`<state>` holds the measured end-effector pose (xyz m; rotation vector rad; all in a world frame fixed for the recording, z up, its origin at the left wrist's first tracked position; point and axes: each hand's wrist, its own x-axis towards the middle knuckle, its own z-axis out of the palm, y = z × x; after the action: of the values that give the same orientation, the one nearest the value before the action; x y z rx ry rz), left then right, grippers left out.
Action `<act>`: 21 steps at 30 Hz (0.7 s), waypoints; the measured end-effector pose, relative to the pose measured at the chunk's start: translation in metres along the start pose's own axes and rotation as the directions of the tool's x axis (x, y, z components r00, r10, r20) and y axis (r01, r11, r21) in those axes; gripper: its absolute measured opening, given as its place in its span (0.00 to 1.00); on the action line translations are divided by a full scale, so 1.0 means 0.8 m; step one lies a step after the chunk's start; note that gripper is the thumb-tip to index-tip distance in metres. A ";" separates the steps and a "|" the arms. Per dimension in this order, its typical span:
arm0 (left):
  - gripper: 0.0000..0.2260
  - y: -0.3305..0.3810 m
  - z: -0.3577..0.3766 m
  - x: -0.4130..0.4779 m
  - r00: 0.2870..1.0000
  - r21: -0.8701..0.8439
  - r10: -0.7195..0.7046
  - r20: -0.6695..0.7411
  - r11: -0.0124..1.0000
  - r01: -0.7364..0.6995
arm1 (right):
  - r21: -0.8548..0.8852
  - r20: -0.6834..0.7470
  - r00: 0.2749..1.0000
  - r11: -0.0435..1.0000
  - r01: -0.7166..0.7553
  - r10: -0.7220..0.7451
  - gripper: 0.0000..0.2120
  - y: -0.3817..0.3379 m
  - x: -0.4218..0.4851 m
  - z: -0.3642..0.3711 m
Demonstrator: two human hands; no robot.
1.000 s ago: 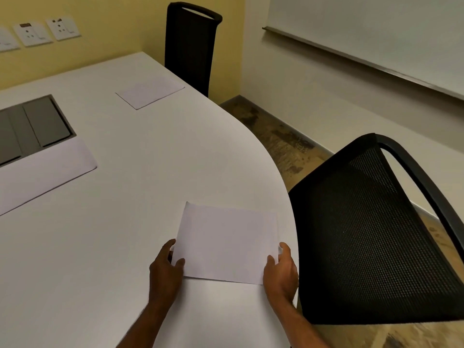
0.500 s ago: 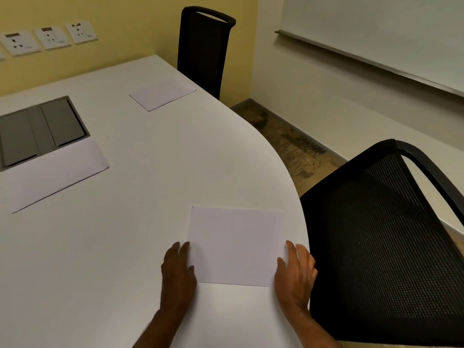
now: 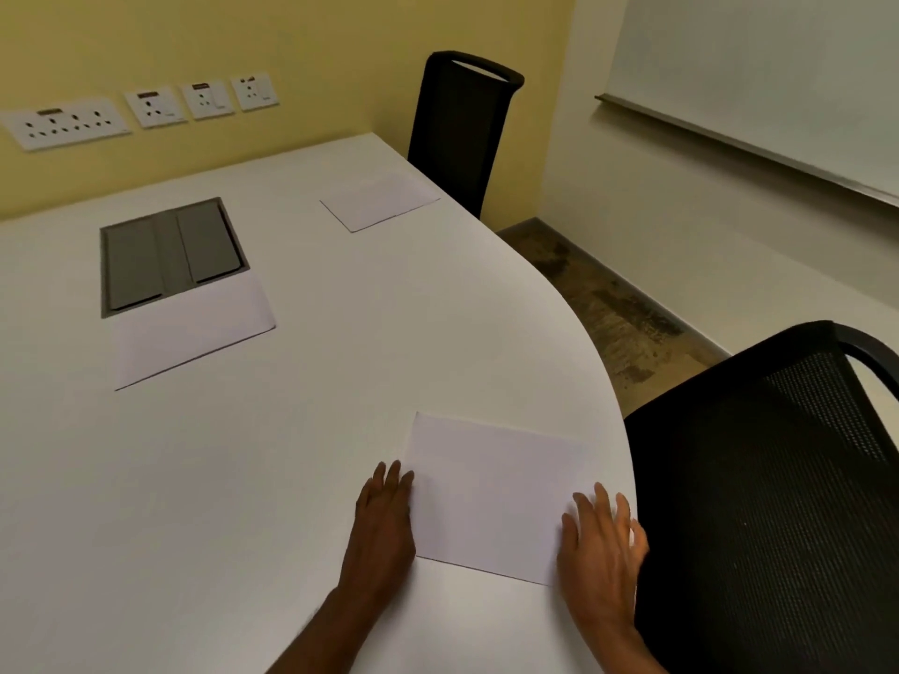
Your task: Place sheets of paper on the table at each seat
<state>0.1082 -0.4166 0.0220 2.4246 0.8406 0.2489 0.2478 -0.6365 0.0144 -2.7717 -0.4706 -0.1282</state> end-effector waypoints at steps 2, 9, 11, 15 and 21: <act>0.23 0.011 -0.020 0.005 0.996 0.010 0.057 -0.073 0.998 -0.056 | 0.074 -0.018 0.999 0.996 0.052 -0.051 0.26 -0.018 0.009 -0.012; 0.22 0.040 -0.116 0.018 0.938 0.097 0.162 -0.305 0.986 -0.139 | 0.232 -0.099 0.957 0.928 0.290 -0.274 0.27 -0.098 0.051 -0.067; 0.23 0.045 -0.153 0.016 0.916 0.118 0.163 -0.366 0.985 -0.128 | 0.266 -0.121 0.937 0.899 0.349 -0.328 0.28 -0.129 0.060 -0.089; 0.24 0.050 -0.229 0.004 0.864 0.157 0.140 -0.484 0.985 -0.072 | 0.304 -0.166 0.883 0.829 0.469 -0.438 0.30 -0.194 0.071 -0.136; 0.24 0.036 -0.355 -0.034 0.747 0.190 0.101 -0.657 0.981 0.034 | 0.332 -0.280 0.772 0.696 0.636 -0.571 0.29 -0.310 0.062 -0.205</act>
<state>0.0044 -0.3260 0.2734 2.5403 1.1581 1.1578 0.2057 -0.4543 0.2510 -2.0713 -1.2111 -0.3523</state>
